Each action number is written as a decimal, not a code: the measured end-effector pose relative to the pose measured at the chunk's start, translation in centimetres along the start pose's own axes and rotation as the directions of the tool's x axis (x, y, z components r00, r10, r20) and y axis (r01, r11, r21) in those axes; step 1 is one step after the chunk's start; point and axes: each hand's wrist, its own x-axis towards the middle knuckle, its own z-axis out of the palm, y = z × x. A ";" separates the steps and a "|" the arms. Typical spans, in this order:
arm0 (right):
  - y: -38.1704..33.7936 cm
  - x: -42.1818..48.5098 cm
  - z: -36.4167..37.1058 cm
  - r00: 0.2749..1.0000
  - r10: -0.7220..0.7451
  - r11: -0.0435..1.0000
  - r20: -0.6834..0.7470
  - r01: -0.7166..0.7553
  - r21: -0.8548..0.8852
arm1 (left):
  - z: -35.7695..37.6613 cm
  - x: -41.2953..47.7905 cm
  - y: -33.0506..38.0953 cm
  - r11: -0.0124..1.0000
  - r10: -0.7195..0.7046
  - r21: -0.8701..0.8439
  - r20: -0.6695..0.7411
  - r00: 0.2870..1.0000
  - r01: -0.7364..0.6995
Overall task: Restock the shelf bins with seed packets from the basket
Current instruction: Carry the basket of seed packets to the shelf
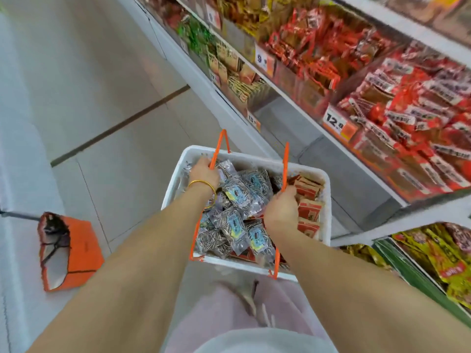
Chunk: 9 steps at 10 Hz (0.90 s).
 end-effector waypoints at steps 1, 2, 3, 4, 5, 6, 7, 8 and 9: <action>-2.6 3.0 2.1 0.998 0.067 0.996 -0.017 -0.066 0.059 | -0.9 4.6 1.9 0.998 0.030 0.053 0.039 0.999 -0.032; -4.2 4.7 3.9 0.993 0.062 0.993 -0.096 -0.071 -0.093 | -1.4 8.8 3.2 0.994 0.055 0.094 0.098 0.994 -0.064; -6.1 6.2 6.0 0.981 0.099 0.989 -0.165 -0.116 -0.095 | -1.6 12.7 4.3 0.985 0.079 0.140 0.158 0.984 -0.102; -6.8 7.8 8.3 0.957 0.159 0.986 -0.242 -0.168 -0.015 | -1.1 16.4 4.8 0.966 0.117 0.191 0.267 0.957 -0.172; -7.1 8.8 11.0 0.901 0.209 0.971 -0.380 -0.238 -0.029 | -0.3 19.7 4.7 0.930 0.198 0.213 0.397 0.896 -0.300; -7.4 9.1 13.5 0.826 0.298 0.947 -0.478 -0.321 0.036 | 0.3 22.9 4.1 0.881 0.281 0.204 0.499 0.820 -0.426; -6.5 10.5 15.0 0.760 0.317 0.932 -0.568 -0.360 0.039 | 2.3 25.7 3.7 0.853 0.317 0.169 0.584 0.748 -0.493; -4.8 11.4 16.0 0.730 0.327 0.930 -0.601 -0.360 0.068 | 5.1 27.4 2.8 0.848 0.353 0.101 0.625 0.696 -0.521; -2.5 12.5 16.6 0.712 0.331 0.929 -0.619 -0.360 0.083 | 7.7 28.2 1.8 0.843 0.368 0.066 0.651 0.663 -0.533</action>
